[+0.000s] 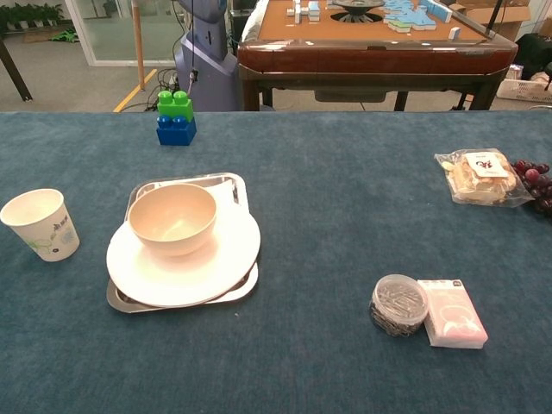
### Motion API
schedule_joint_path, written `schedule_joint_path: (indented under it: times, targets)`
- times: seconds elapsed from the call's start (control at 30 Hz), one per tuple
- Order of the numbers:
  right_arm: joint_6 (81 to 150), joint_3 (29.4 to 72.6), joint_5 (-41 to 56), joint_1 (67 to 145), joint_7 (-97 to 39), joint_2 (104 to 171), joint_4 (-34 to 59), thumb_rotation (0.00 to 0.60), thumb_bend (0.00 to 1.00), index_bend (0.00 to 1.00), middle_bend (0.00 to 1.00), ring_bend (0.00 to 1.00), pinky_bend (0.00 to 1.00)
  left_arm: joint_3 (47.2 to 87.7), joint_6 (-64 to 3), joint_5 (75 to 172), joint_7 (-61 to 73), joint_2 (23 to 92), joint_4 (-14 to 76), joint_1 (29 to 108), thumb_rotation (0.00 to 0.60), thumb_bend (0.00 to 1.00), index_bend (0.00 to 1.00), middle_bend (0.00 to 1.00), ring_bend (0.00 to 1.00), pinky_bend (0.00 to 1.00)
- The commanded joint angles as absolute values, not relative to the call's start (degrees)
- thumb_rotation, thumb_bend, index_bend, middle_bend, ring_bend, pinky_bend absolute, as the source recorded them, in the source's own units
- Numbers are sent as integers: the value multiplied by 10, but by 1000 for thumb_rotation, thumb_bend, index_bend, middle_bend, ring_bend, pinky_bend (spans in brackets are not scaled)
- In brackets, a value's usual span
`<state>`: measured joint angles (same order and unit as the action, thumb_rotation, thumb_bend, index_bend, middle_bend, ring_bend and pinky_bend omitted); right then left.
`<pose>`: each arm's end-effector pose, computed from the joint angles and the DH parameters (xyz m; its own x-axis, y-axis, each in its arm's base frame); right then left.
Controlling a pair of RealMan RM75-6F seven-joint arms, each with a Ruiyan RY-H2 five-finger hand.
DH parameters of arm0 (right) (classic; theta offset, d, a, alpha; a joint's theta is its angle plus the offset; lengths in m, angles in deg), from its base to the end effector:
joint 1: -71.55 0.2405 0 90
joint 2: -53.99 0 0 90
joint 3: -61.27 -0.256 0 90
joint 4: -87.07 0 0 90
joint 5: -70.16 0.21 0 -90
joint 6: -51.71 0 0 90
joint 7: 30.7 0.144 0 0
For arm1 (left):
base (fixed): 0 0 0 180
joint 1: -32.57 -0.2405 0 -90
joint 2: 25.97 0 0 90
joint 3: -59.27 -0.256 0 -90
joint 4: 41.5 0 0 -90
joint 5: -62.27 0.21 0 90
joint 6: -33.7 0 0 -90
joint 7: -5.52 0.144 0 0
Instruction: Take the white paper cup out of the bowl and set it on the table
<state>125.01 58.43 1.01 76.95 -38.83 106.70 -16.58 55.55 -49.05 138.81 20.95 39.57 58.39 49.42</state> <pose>-0.3305 -0.1733 0.1903 0.4409 -0.2293 0.8678 -0.8413 0.2314 0.4885 -0.2763 0.2129 0.1263 0.5088 0.1004 0.8550 0.8608 -0.0674 -0.5044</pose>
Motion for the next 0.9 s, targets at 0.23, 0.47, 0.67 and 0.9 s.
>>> schedule_joint_path:
  times: [0.23, 0.47, 0.67, 0.9]
  targets:
    - [1248, 587, 10, 771, -398, 1071, -166, 600, 0, 363, 243, 140, 325, 548, -552, 1443, 155, 414, 530, 439, 600, 293, 196, 0, 0, 128]
    - [1255, 585, 9, 768, -395, 1068, -169, 600, 0, 363, 243, 140, 325, 553, -567, 1450, 101, 414, 497, 410, 600, 293, 201, 17, 0, 128]
    - [1259, 584, 5, 766, -385, 1063, -169, 600, 0, 363, 243, 141, 325, 570, -568, 1440, 99, 407, 489, 400, 600, 293, 201, 28, 0, 128]
    - [1244, 583, 11, 772, -382, 1065, -163, 600, 0, 363, 243, 141, 325, 575, -554, 1444, 109, 410, 488, 397, 600, 294, 201, 30, 0, 128]
